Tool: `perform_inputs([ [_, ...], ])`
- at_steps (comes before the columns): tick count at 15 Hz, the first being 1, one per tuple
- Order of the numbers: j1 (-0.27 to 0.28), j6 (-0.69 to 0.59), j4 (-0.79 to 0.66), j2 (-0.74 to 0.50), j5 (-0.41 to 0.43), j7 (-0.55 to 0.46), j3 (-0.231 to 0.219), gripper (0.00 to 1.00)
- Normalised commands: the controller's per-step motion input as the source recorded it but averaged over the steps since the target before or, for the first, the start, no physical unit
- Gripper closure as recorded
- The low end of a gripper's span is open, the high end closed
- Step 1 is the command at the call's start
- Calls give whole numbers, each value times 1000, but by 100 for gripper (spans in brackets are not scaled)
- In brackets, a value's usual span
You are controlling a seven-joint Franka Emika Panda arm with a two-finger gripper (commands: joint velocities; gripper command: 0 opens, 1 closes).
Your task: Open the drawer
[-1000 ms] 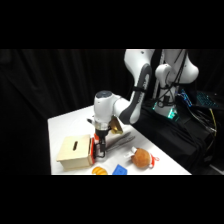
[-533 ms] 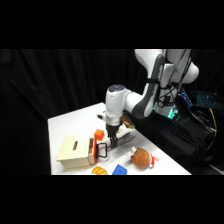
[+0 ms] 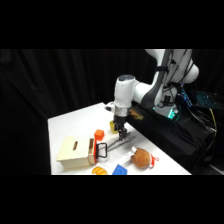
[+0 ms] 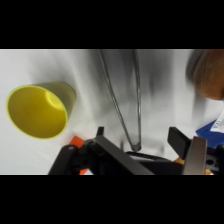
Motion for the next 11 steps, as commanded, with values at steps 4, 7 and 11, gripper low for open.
perform_inputs([
  [4, -184, -393, -182, -574, -203, 39, 163, 0],
  [7, -249, -402, -19, -410, -62, -53, 255, 0],
  [11, -203, -286, 106, -243, 61, -189, 211, 0],
])
